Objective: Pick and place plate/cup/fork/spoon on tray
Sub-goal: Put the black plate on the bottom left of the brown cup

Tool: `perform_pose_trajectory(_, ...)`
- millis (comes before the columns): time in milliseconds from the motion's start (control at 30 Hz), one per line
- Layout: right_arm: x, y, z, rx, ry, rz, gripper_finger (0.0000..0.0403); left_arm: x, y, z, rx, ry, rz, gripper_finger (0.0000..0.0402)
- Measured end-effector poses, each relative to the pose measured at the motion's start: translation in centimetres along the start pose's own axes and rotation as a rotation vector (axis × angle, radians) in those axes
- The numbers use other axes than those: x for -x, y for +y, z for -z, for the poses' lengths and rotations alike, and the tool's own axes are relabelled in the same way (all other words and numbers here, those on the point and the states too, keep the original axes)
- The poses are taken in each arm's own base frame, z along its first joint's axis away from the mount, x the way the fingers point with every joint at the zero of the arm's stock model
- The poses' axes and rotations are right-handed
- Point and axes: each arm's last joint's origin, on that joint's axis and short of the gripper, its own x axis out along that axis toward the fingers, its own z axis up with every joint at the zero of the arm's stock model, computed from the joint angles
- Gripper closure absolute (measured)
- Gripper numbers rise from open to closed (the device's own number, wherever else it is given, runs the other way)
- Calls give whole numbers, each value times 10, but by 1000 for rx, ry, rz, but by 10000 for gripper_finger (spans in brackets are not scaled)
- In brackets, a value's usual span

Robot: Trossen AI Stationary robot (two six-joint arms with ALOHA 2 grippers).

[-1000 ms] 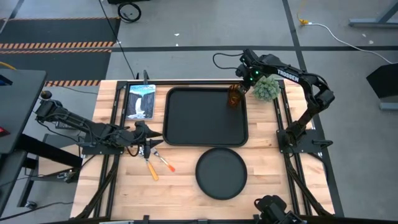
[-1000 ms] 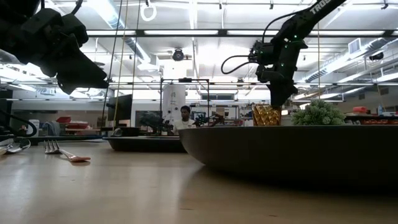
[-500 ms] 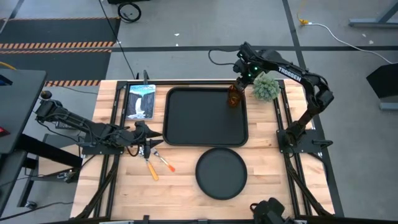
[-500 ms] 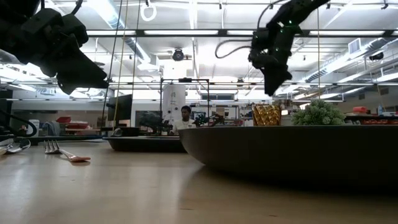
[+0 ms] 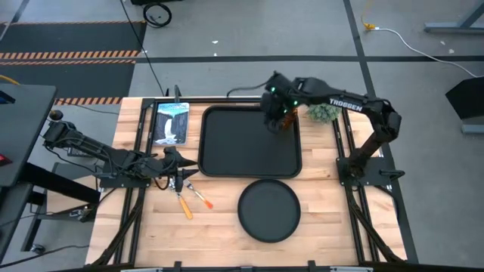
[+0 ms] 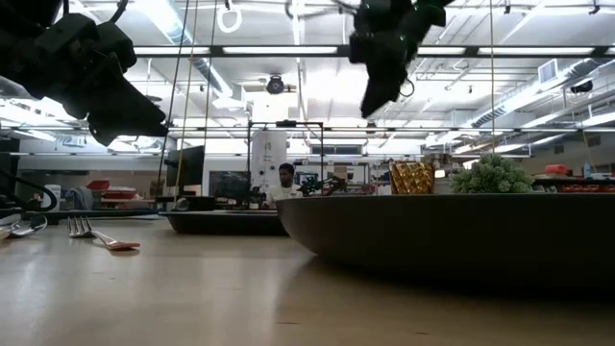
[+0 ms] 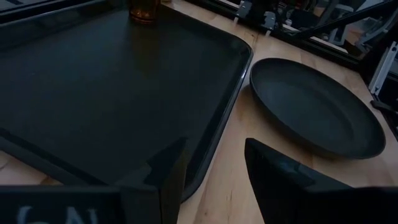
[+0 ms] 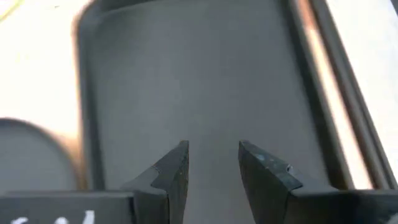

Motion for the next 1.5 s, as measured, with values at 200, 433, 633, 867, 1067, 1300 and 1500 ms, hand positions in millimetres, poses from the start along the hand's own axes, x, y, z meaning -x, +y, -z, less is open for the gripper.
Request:
perform_pose_trajectory(200, -23, 46, 3, 121, 8, -77, 259, 0, 0, 0, -21, 0, 0, 230)
perform_pose_trajectory(433, -50, 82, 22, 8, 71, -147, 259, 0, 0, 0, -112, -3, -5, 230)
perform_pose_trajectory(633, -57, 113, 48, -191, 270, -134, 259, 0, 0, -3, -264, -53, -60, 230)
perform_pose_trajectory(867, -71, 143, 88, -398, 480, -70, 258, 1, -3, -12, -437, -133, -86, 230)
perform_pose_trajectory(1067, -81, 164, 121, -545, 586, 14, 254, 1, -4, -16, -552, -171, -110, 230)
perform_pose_trajectory(1300, -84, 192, 148, -626, 635, 71, 253, 2, -6, -21, -625, -217, -111, 230)
perform_pose_trajectory(1500, -91, 204, 164, -679, 643, 44, 253, 3, -6, -21, -631, -222, -111, 230)
